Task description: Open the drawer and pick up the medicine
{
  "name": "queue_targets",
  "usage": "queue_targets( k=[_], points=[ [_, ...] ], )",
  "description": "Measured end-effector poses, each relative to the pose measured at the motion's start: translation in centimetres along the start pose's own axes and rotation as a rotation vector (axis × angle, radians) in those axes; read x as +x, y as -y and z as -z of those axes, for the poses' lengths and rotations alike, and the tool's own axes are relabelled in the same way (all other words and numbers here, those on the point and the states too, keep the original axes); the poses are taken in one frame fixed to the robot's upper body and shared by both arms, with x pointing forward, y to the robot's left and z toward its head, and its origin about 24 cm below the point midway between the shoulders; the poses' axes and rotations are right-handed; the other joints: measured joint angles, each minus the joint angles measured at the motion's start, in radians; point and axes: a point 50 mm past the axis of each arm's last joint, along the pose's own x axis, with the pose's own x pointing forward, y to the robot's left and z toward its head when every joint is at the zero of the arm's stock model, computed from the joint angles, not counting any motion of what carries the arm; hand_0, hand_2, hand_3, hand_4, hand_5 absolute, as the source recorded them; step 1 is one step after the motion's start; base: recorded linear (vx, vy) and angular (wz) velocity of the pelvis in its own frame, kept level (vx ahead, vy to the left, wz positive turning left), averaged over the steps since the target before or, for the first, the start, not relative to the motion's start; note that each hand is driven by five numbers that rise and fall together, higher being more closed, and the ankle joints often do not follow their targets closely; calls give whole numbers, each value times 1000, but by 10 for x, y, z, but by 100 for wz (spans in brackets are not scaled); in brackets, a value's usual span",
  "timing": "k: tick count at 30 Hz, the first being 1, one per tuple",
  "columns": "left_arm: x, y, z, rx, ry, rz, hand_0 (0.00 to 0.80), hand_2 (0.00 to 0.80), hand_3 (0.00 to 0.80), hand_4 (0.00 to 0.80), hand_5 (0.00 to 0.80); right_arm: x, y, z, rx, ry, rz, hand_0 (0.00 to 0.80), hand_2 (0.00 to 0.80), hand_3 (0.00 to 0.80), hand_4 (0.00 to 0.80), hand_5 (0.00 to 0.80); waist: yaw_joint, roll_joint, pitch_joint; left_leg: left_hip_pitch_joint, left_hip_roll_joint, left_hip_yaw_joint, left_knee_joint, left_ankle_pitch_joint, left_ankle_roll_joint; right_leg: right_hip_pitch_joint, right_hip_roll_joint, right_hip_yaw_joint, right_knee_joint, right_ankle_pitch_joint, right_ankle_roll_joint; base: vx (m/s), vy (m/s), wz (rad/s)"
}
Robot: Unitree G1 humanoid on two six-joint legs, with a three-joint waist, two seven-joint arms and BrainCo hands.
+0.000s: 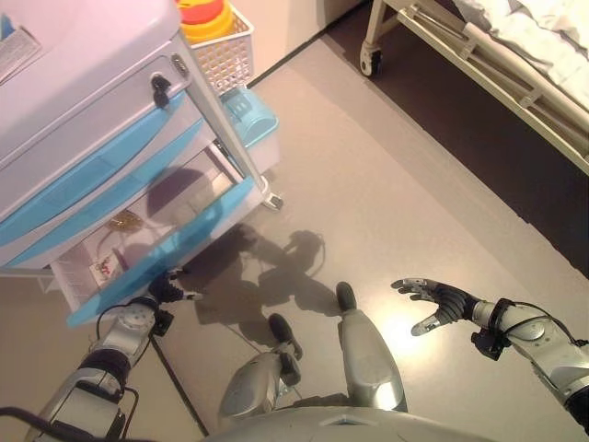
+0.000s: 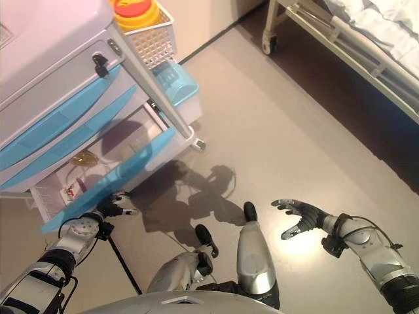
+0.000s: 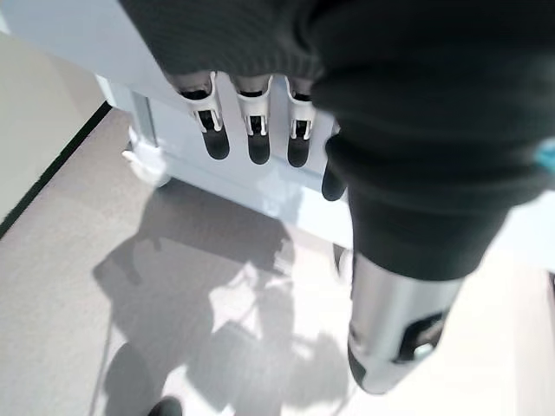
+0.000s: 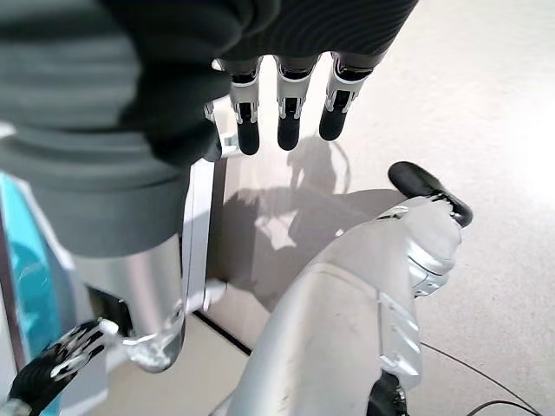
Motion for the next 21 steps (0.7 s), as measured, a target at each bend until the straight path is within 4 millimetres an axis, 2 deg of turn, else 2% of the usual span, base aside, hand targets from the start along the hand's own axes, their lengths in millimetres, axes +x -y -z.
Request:
queue_targets(
  k=[5,12,21],
  points=[
    [6,-18,-9,-84,-5,-72,0,0,0,0,0,0,-1,13,14,-34,39,0,0,0,0,0,-9,1,20,-1,3,4,2,-2,-3,-2,6,4,3,2,-3,3,15,-4],
    [8,-43,-19,-124,5,-140,0,0,0,0,0,3,-3,14,-4,-37,73,0,0,0,0,0,-6,-1,33,-2,3,4,6,-2,-3,-4,6,3,13,2,-4,0,0,0],
    [3,-69,-11,-138,-47,-206,0,0,0,0,0,3,-2,14,-18,-44,98,0,0,0,0,0,-5,-2,34,-4,3,3,9,-3,-3,-4,6,3,14,3,-4,0,0,0]
  ],
)
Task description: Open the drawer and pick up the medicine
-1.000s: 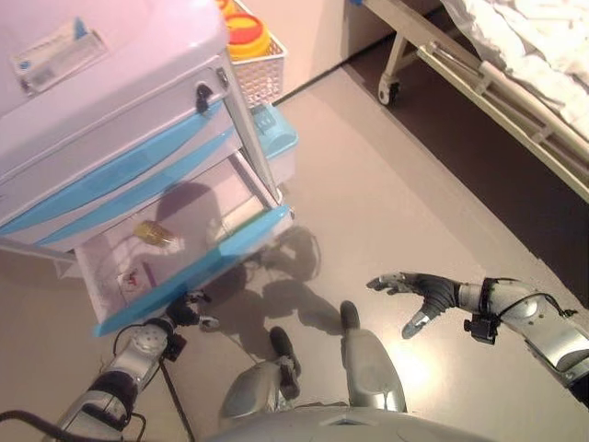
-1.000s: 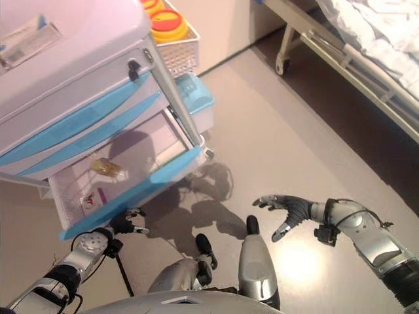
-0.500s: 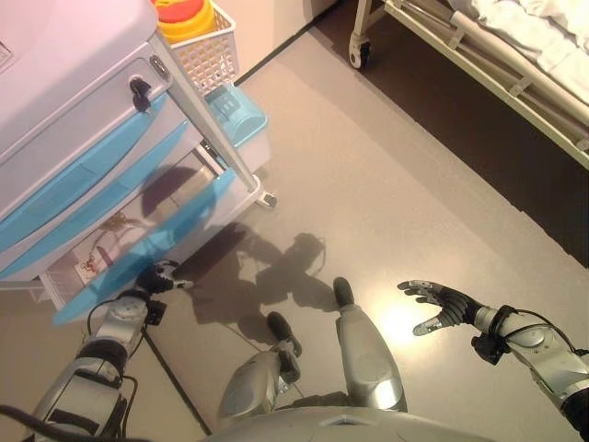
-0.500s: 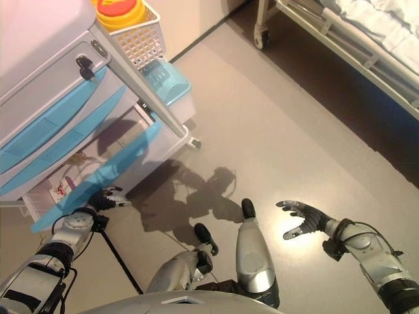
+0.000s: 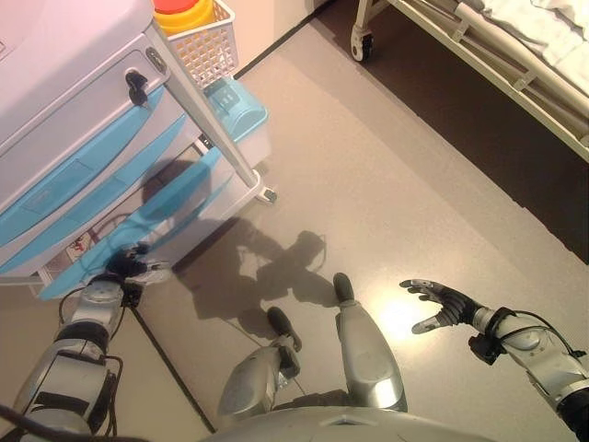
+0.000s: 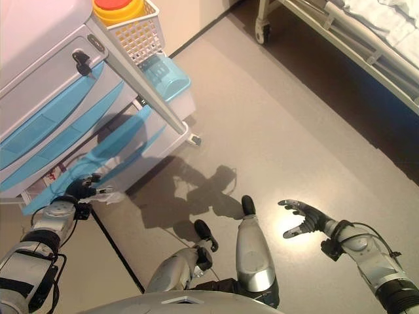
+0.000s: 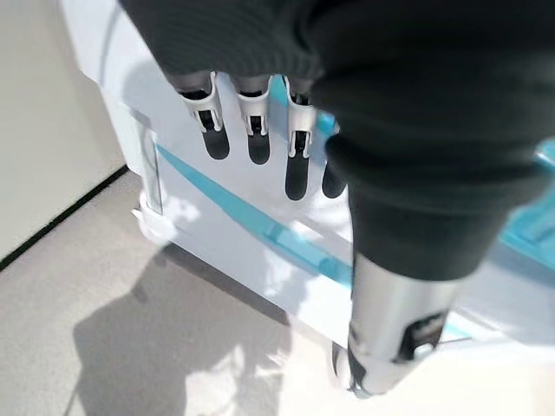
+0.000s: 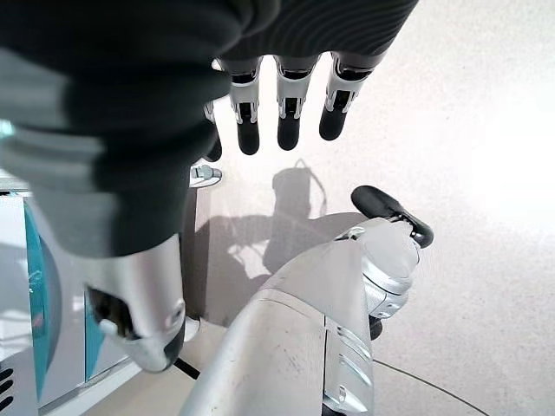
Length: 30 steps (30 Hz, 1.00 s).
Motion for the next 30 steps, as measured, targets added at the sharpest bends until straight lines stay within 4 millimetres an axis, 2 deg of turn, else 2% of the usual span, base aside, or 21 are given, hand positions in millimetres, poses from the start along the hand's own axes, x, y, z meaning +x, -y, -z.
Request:
queue_targets(
  k=[8,14,19,23,30],
  points=[
    [-2,-36,-5,-12,-15,-87,0,0,0,0,0,5,-7,-1,32,17,23,0,0,0,0,0,5,-20,12,-19,13,-2,44,-17,-3,0,4,-2,1,3,-5,0,0,0],
    [-2,-50,-4,-102,-46,-144,0,0,0,0,0,5,-6,-1,35,17,56,0,0,0,0,0,7,-21,12,-32,18,-5,69,-30,-3,-1,3,-4,1,4,-6,0,0,0],
    [-3,-64,-7,-159,-53,-193,0,0,0,0,0,10,-13,0,49,15,53,0,0,0,0,0,8,-26,15,-67,29,-10,114,-47,-4,-17,5,-7,10,5,-7,-7,-14,1],
    [-2,-79,-23,-218,-28,-231,0,0,0,0,0,13,-19,1,69,16,62,0,0,0,0,0,10,-41,39,-124,46,-18,194,-77,-1,-46,8,-10,34,6,-9,-26,-30,3],
    [1,-81,-44,-238,25,-225,0,0,0,0,0,14,-17,2,71,14,99,0,0,0,0,0,9,-49,48,-236,69,-29,324,-125,5,-120,8,-10,73,8,-6,-15,-2,1]
  ],
)
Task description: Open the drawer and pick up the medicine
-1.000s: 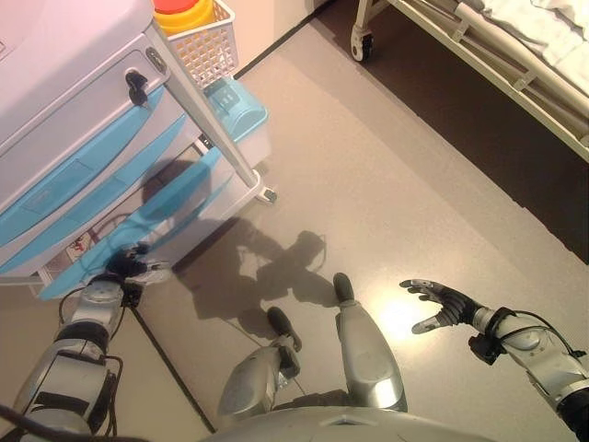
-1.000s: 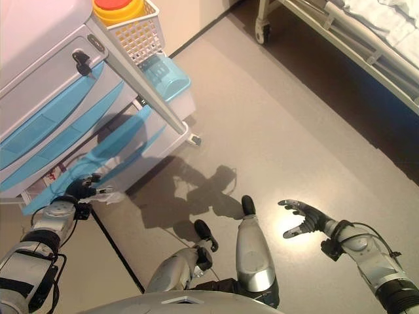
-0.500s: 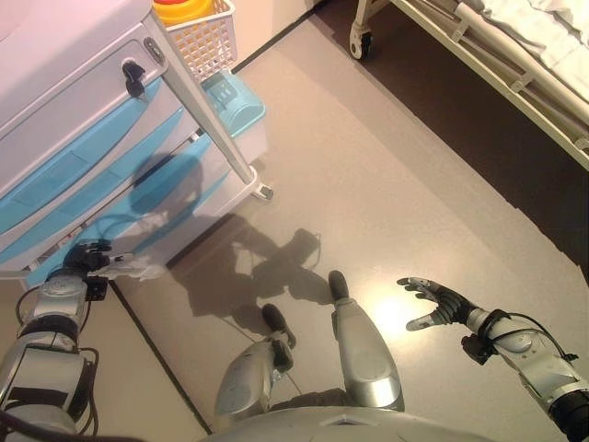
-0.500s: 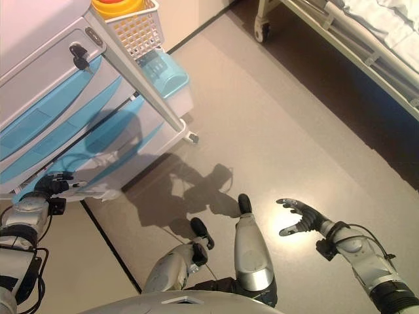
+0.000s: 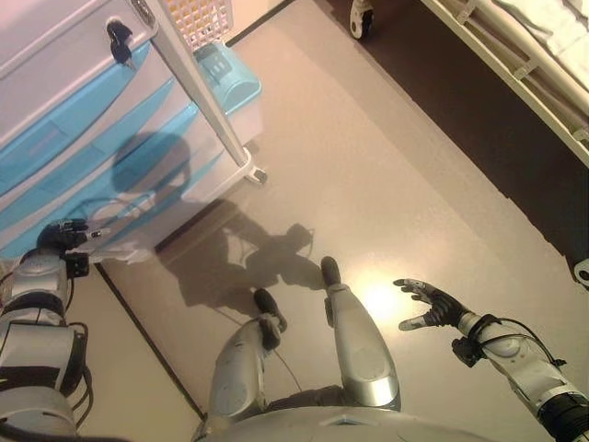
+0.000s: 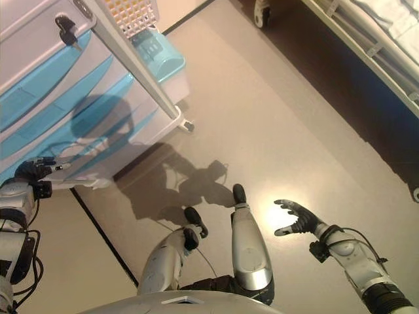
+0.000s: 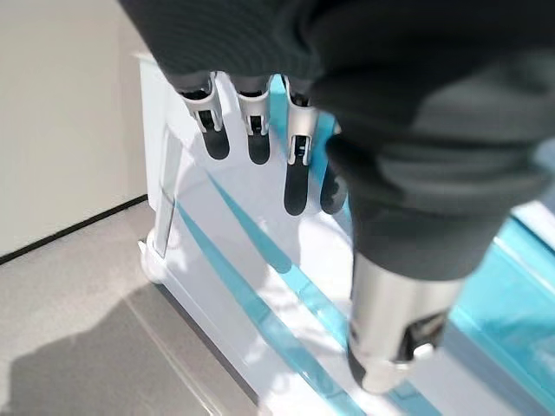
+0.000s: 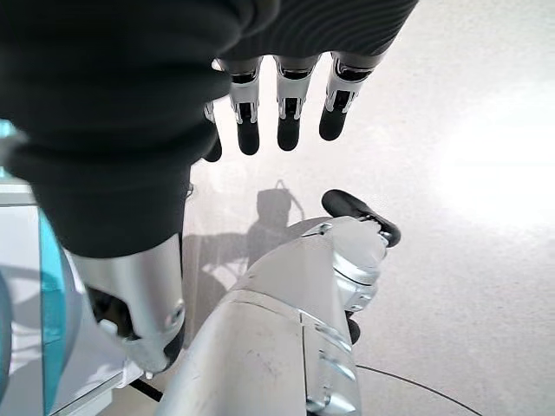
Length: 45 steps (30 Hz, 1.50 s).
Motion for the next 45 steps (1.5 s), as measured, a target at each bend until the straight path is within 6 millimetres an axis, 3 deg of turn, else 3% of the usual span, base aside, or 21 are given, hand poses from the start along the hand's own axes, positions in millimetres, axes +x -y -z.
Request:
queue_targets(
  k=[3,10,14,16,20,24,29,33,36,45],
  points=[
    [1,-1,-5,-23,10,-5,0,0,0,0,0,4,-1,-2,-9,4,-7,0,0,0,0,0,-1,-2,3,-53,8,-35,61,-28,3,-26,10,1,15,6,2,55,0,-6],
    [0,6,-13,-101,55,115,0,0,0,0,0,10,-12,-8,34,52,-7,0,0,0,0,0,2,-12,7,-126,16,-45,130,-46,16,-77,11,1,35,16,9,-61,-51,2],
    [-11,50,-10,-151,138,417,0,0,0,0,0,11,-14,-9,84,72,-4,0,0,0,0,0,21,-13,7,-121,12,-53,126,-42,30,-67,0,0,29,22,16,-18,-46,2],
    [-22,80,6,-176,132,574,0,0,0,0,0,13,-18,-11,111,88,-9,0,0,0,0,0,31,-13,7,-99,10,-54,120,-43,32,-40,-1,-3,14,22,17,-13,-56,4],
    [-55,134,59,-230,25,815,0,0,0,0,0,16,-27,-8,165,87,-30,0,0,0,0,0,55,-12,8,-20,-8,-62,56,-28,25,38,-20,-25,-35,23,18,3,-62,12],
    [-90,163,113,-302,-148,937,0,0,0,0,0,20,-37,-4,301,88,-31,0,0,0,0,0,84,-12,7,83,-32,-70,-61,22,15,121,-30,-49,-93,29,15,8,-98,14],
    [-120,181,147,-392,-281,1015,0,0,0,0,0,30,-60,5,546,49,-60,0,0,0,0,0,124,-5,-4,182,-42,-97,-184,78,-4,210,-15,-81,-162,39,0,17,-139,13],
    [-144,196,163,-492,-351,1072,0,0,0,0,0,31,-85,21,680,-27,-105,0,0,0,0,0,154,35,-110,227,-41,-125,-274,114,-19,258,-3,-128,-215,45,-9,-14,-168,20],
    [-155,201,171,-555,-395,1100,0,0,0,0,0,31,-90,24,744,-21,-122,0,0,0,0,0,165,56,-185,274,-39,-145,-324,129,-27,308,3,-158,-250,44,-10,-25,-133,17],
    [-179,199,195,-799,-540,1061,0,0,0,0,0,36,-125,15,1026,59,-205,0,0,0,0,0,200,26,-331,344,-37,-176,-428,177,-38,371,14,-196,-308,40,-6,-39,-87,12]
  ],
)
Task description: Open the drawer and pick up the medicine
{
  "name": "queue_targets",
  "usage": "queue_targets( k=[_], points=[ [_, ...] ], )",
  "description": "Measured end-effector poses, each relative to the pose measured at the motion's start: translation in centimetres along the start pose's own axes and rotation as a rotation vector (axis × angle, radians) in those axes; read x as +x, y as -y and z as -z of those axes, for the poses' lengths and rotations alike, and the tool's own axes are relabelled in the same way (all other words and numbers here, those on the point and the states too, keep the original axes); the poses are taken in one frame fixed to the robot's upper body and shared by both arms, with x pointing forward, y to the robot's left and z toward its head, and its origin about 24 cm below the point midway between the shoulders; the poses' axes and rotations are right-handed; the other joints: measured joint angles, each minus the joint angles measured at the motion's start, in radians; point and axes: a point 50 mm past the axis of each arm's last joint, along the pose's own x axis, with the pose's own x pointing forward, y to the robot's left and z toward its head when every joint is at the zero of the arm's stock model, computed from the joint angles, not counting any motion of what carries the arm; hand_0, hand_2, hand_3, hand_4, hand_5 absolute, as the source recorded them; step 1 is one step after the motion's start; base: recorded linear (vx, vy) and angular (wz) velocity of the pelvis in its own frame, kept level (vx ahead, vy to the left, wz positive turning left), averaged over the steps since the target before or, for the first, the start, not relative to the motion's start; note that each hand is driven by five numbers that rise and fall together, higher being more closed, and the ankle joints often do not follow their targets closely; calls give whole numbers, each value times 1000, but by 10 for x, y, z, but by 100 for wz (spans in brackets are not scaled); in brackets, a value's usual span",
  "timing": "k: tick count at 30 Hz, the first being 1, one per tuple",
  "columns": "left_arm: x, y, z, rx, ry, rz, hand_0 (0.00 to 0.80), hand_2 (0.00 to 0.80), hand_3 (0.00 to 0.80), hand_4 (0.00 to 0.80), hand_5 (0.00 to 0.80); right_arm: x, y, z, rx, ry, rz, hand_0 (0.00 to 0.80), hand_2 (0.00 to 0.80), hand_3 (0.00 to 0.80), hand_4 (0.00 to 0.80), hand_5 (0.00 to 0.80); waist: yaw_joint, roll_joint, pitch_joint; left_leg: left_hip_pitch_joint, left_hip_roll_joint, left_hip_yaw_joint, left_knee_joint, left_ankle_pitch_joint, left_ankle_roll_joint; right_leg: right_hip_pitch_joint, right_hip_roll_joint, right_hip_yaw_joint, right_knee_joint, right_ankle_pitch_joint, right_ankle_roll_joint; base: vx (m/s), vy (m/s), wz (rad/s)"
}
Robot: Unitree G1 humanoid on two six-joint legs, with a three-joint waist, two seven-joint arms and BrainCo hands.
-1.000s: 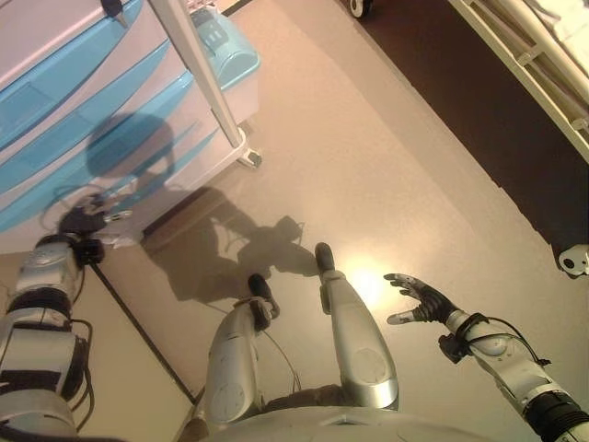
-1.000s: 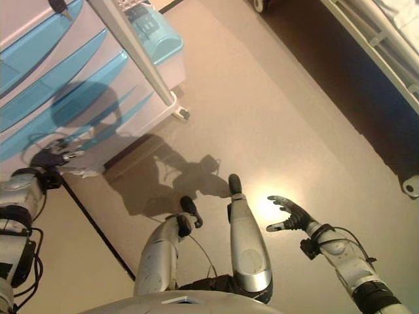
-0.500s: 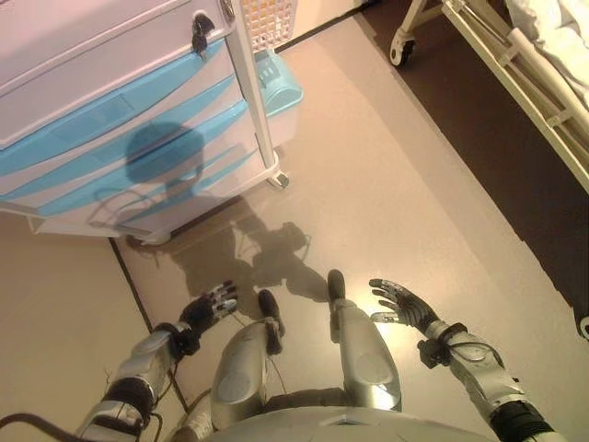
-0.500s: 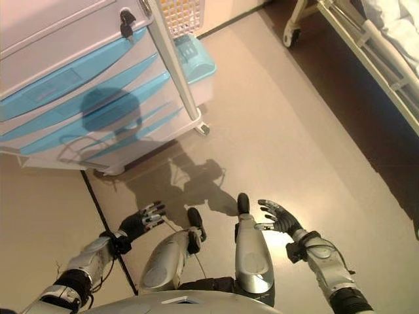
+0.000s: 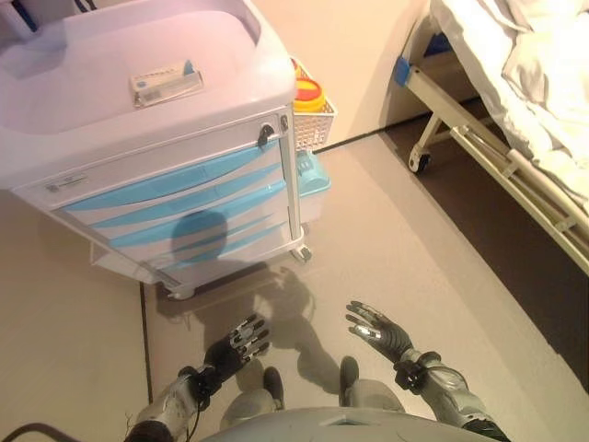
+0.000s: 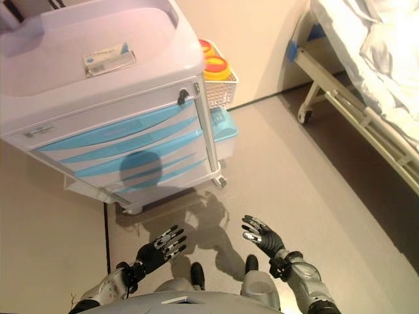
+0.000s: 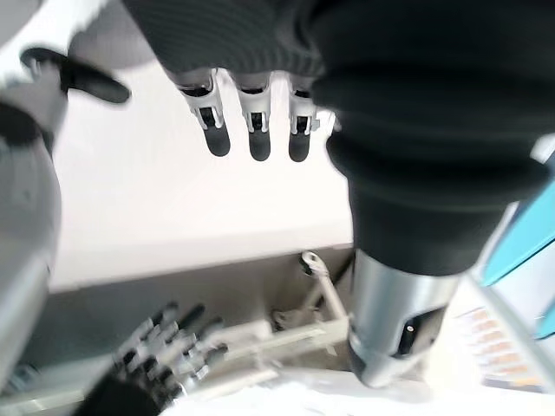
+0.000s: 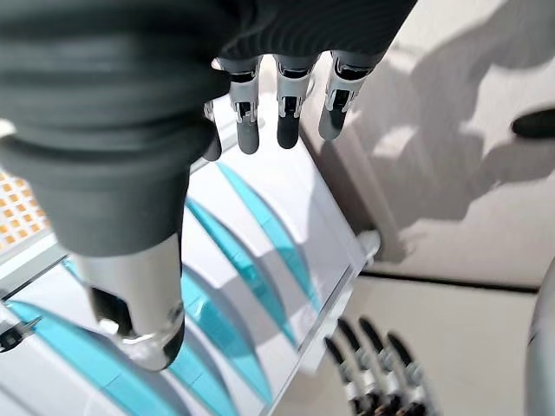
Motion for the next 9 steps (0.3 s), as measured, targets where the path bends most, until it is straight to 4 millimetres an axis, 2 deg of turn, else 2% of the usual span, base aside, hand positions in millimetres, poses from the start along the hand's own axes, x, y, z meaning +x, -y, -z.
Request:
queue_targets(
  k=[4,6,9],
  points=[
    [-2,1,15,-67,-22,28,0,0,0,0,0,-2,1,11,75,-9,17,0,0,0,0,0,18,-1,-18,10,-1,-15,-27,11,-7,11,-3,-19,-8,0,0,-36,-51,12],
    [-5,0,20,-72,-40,22,0,0,0,0,0,-4,4,14,93,-17,29,0,0,0,0,0,19,2,-22,11,-1,-17,-27,16,0,13,-2,-21,-8,0,0,-35,-26,4],
    [-5,-1,22,-58,-56,20,0,0,0,0,0,-5,5,17,107,-23,38,0,0,0,0,0,19,4,-24,17,0,-21,-28,18,-1,22,2,-22,-10,2,-2,0,0,0]
  ],
)
